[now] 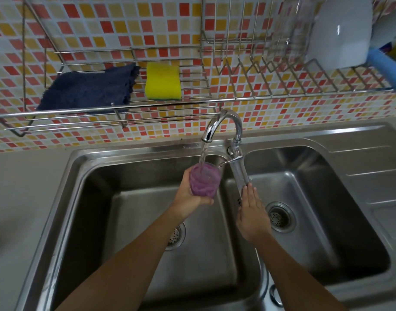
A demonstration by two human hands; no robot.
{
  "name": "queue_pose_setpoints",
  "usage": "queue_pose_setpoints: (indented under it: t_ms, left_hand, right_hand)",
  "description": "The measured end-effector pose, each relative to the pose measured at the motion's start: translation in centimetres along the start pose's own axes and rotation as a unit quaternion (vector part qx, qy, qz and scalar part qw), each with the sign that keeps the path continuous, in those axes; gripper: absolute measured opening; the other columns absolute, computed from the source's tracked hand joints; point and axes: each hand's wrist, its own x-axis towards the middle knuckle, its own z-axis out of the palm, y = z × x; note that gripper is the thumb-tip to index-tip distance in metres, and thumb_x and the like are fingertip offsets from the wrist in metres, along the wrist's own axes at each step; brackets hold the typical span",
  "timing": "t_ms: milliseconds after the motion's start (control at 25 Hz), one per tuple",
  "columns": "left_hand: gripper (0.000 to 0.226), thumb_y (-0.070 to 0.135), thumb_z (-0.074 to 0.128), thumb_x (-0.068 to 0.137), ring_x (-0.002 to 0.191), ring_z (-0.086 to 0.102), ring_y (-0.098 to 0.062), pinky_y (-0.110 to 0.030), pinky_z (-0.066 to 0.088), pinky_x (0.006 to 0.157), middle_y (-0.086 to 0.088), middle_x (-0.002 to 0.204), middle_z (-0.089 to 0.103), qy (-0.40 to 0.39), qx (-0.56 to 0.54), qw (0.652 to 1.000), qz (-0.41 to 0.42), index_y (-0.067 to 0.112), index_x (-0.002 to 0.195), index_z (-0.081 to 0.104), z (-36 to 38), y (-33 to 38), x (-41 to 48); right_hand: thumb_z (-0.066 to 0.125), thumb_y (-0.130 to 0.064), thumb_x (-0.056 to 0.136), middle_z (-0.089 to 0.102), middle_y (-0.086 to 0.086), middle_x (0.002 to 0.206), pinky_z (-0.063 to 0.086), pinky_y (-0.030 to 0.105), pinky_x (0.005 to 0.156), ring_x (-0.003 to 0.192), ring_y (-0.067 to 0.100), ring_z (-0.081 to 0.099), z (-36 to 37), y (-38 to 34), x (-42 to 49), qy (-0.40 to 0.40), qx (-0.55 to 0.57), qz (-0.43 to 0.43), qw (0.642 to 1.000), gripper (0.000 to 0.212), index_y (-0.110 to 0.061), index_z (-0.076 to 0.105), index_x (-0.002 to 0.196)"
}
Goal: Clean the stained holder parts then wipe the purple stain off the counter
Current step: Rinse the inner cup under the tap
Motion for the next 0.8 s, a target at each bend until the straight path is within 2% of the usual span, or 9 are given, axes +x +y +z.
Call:
queue_pose_setpoints:
  t_ms: [160, 280, 440, 560, 800]
  left_hand:
    - [0.092, -0.022, 0.072, 0.055, 0.105, 0.057, -0.013, -0.017, 0.053, 0.072, 0.000, 0.115, 0.055, -0.010, 0.011, 1.000, 0.001, 0.029, 0.123, 0.039, -0.2, 0.0, 0.1]
    - [0.091, -0.023, 0.072, 0.054, 0.104, 0.058, -0.015, -0.018, 0.053, 0.070, -0.001, 0.114, 0.055, 0.003, 0.003, 1.000, -0.001, 0.033, 0.119, 0.041, -0.6, -0.2, 0.0]
    - [0.091, -0.025, 0.071, 0.055, 0.101, 0.058, -0.013, -0.017, 0.053, 0.069, -0.001, 0.113, 0.055, 0.000, 0.009, 1.000, 0.000, 0.025, 0.124, 0.039, -0.7, -0.3, -0.2]
    - [0.091, -0.025, 0.071, 0.055, 0.101, 0.058, -0.014, -0.019, 0.054, 0.072, -0.005, 0.113, 0.055, -0.005, 0.013, 1.000, -0.004, 0.020, 0.126, 0.039, -1.0, -0.4, -0.4]
    - [0.092, -0.022, 0.073, 0.055, 0.106, 0.056, -0.016, -0.018, 0.054, 0.074, -0.002, 0.114, 0.054, -0.011, 0.035, 0.999, -0.004, 0.020, 0.128, 0.038, -1.6, -0.3, -0.7]
  right_hand:
    - [0.021, -0.022, 0.087, 0.000, 0.013, 0.157, 0.003, 0.034, 0.115, 0.145, 0.024, -0.002, -0.1, -0.1, 0.0, -0.007, 0.001, 0.001, 1.000, 0.065, -0.003, 0.001, 0.146]
    - [0.018, -0.024, 0.085, -0.001, 0.012, 0.157, 0.001, 0.033, 0.114, 0.145, 0.024, -0.003, -0.2, -0.1, -0.1, -0.007, -0.004, -0.002, 1.000, 0.067, -0.004, 0.000, 0.146]
    - [0.020, -0.022, 0.089, -0.002, 0.013, 0.157, -0.001, 0.032, 0.114, 0.145, 0.024, -0.004, -0.1, 0.0, 0.0, -0.008, -0.004, -0.003, 1.000, 0.064, -0.004, -0.001, 0.146]
    - [0.017, -0.024, 0.085, -0.002, 0.013, 0.157, 0.000, 0.033, 0.115, 0.145, 0.024, -0.004, 0.0, 0.1, 0.0, -0.008, -0.011, -0.002, 1.000, 0.067, -0.003, 0.000, 0.146]
    - [0.016, -0.025, 0.085, -0.002, 0.013, 0.157, 0.001, 0.034, 0.115, 0.145, 0.024, -0.004, 0.0, 0.1, 0.0, -0.015, -0.008, 0.000, 1.000, 0.067, -0.003, 0.000, 0.146]
